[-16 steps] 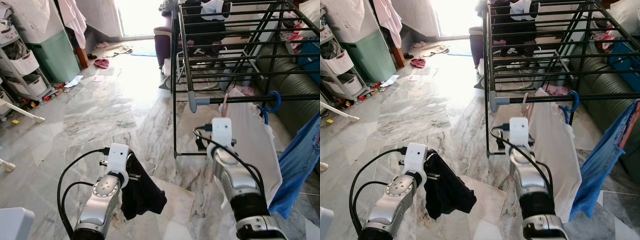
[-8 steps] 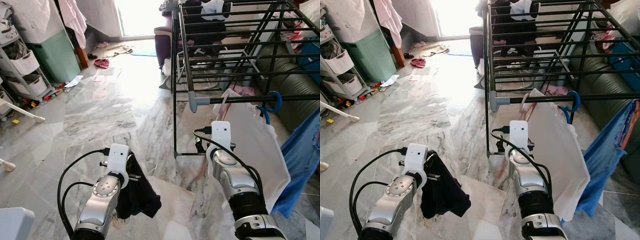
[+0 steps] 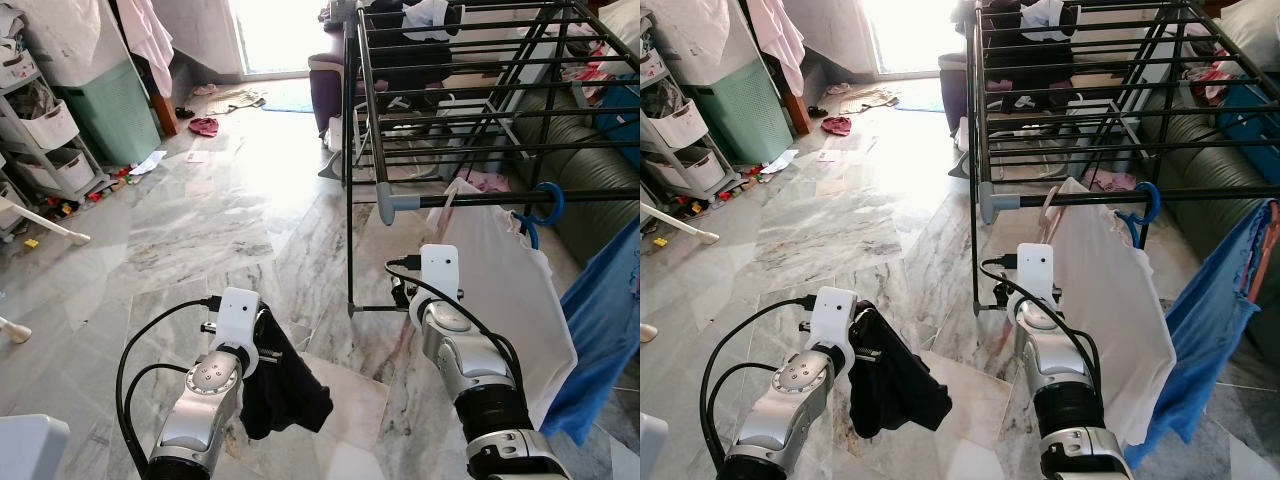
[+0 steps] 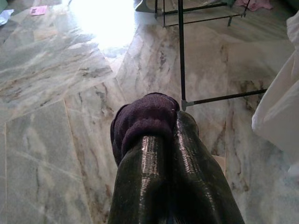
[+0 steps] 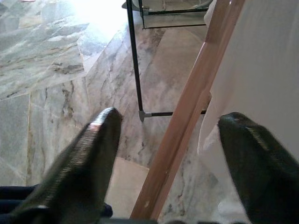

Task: Hang hanger

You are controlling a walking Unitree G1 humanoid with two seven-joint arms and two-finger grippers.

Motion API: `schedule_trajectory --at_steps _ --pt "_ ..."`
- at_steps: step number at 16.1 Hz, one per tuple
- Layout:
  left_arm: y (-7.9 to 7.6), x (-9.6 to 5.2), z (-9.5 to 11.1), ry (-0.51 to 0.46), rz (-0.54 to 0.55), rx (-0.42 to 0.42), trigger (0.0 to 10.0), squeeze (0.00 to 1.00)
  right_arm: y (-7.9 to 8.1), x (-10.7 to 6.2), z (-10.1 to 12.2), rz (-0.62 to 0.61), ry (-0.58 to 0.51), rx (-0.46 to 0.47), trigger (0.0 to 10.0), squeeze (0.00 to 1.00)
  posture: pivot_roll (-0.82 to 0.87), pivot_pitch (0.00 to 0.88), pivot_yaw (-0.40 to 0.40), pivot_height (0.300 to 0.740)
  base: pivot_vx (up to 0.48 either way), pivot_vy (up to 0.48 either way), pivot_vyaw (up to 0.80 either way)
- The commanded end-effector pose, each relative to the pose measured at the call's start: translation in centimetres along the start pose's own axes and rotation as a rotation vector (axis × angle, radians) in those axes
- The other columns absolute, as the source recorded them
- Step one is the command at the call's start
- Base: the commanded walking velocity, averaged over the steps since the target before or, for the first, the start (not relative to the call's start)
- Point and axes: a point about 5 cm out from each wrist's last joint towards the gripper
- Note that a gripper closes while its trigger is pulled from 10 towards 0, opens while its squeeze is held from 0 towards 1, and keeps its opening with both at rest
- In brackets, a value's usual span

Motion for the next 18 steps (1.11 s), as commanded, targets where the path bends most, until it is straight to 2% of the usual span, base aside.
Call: schedule_trajectory --at_steps 1,5,8,11,15,18 --pt "0.2 0.0 0.2 -0.002 -0.001 0.013 10.0 0.0 0.5 0.0 0.6 0.014 -0.02 0.012 0.0 0.0 -0.05 0.0 0.079 0.74 0.0 0.0 0.0" --pt "0.2 0.1 0.2 0.001 -0.01 0.019 10.0 0.0 1.0 -0.1 1.4 0.016 -0.045 0.036 0.0 0.0 -0.04 0.0 0.082 0.74 0.0 0.0 0.0" --pt "0.1 0.1 0.2 0.005 -0.014 0.021 10.0 0.0 0.3 -0.2 1.6 0.006 -0.056 0.041 0.0 0.0 -0.04 0.0 0.082 0.74 0.0 0.0 0.0" --pt "0.0 0.0 0.0 0.013 -0.021 0.026 10.0 0.0 -1.5 -0.5 1.5 -0.028 -0.059 0.03 0.0 0.0 -0.05 0.0 0.086 0.74 0.0 0.0 0.0" --pt "0.0 0.3 0.1 0.015 -0.037 0.042 10.0 0.0 -4.8 -1.2 1.2 -0.064 -0.061 -0.035 0.0 0.0 -0.06 0.0 0.106 0.74 0.0 0.0 0.0" --pt "0.0 0.3 0.2 0.015 -0.044 0.05 10.0 0.0 -5.7 -1.7 1.0 -0.041 -0.051 -0.104 0.0 0.0 -0.07 0.0 0.113 0.74 0.0 0.0 0.0"
Point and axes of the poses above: a point about 5 cm out from each wrist's last joint towards the gripper, its own x axis pointing out of the wrist towards the gripper, its own z axis along the axis of the wrist's last joint, y = z × x, and after that the axes turned 15 degrees about x, right-handed
